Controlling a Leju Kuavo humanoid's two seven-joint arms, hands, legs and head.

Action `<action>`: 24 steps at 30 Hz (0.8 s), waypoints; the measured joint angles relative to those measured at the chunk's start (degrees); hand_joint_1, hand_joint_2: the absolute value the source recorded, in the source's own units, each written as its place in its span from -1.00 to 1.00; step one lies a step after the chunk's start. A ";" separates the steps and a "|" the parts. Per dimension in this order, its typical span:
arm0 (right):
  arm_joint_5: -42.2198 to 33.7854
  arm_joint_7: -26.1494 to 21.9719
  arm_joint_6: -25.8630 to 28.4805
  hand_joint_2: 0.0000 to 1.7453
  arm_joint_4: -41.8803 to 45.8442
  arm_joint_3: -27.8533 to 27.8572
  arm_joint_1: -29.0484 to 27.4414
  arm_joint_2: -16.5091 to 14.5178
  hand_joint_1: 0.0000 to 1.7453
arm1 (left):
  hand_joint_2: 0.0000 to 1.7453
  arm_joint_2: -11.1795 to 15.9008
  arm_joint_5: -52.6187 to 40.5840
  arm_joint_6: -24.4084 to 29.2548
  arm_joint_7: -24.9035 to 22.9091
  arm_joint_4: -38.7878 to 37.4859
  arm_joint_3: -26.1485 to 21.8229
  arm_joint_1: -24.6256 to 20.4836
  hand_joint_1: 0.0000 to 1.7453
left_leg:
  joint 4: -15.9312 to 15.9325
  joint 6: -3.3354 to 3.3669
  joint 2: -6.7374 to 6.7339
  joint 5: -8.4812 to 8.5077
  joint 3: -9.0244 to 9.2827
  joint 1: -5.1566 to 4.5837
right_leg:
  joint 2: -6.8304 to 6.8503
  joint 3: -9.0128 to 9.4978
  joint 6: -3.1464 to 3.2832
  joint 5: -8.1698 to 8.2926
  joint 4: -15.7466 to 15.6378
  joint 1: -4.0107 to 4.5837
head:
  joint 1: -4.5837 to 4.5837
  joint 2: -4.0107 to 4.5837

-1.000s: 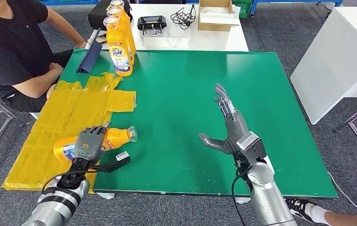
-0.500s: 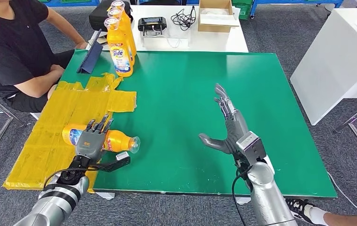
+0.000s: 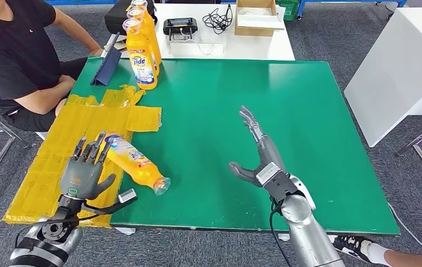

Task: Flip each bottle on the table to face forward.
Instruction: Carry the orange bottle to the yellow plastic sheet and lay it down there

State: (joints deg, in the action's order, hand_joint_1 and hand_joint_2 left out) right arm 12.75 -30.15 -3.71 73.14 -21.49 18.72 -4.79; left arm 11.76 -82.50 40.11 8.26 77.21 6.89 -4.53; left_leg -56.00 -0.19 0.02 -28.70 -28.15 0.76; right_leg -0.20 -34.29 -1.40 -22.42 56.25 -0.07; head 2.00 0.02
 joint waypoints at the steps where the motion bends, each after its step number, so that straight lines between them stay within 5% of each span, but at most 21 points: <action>1: 0.07 0.07 0.54 -1.00 -0.13 -0.78 0.02 -0.16 -1.00 | -1.00 -2.60 4.35 0.02 8.08 3.21 -3.10 0.04 -1.00 | 0.00 0.01 0.05 0.01 -0.04 -0.02 | 0.07 0.01 0.00 0.00 0.00 0.00 | -0.03 0.00; 3: 0.12 0.19 1.29 -1.00 -0.37 -2.25 0.03 -0.49 -1.00 | -1.00 -7.74 12.24 0.09 25.34 8.39 -10.24 -0.55 -1.00 | 0.00 0.06 -0.05 0.01 -0.08 -0.04 | 0.04 0.04 -0.02 0.02 -0.02 -0.06 | -0.07 0.00; 5: 0.11 0.25 1.60 -1.00 -0.55 -3.29 0.02 -0.69 -1.00 | -1.00 -11.36 15.48 0.13 34.02 12.08 -16.11 -1.09 -1.00 | 0.00 0.08 -0.29 -0.03 -0.01 -0.10 | -0.14 0.03 -0.04 0.04 -0.05 -0.15 | -0.03 0.00; 12: 0.10 0.31 1.71 -1.00 -0.80 -4.84 0.03 -0.74 -1.00 | -1.00 -16.93 15.98 0.05 32.01 17.80 -24.79 -1.32 -1.00 | 0.00 0.05 -0.12 -0.02 -0.01 -0.08 | -0.07 0.01 -0.03 0.03 -0.04 -0.10 | -0.03 0.00; 24: 0.08 0.31 1.76 -1.00 -1.04 -5.34 0.05 -0.74 -1.00 | -1.00 -19.08 17.04 0.04 31.89 19.62 -27.32 -1.38 -1.00 | 0.00 0.05 -0.12 -0.02 -0.01 -0.08 | -0.07 0.01 -0.03 0.03 -0.04 -0.11 | -0.03 0.00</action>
State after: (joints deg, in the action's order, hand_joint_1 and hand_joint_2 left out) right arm 12.83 -29.83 -1.95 72.11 -26.83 18.77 -5.53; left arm -7.31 -65.46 40.15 40.15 96.83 -20.43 -5.91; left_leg -56.00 -0.14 -0.10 -28.72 -28.17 0.68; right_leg -0.27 -34.28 -1.43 -22.39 56.20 -0.17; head 1.97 0.02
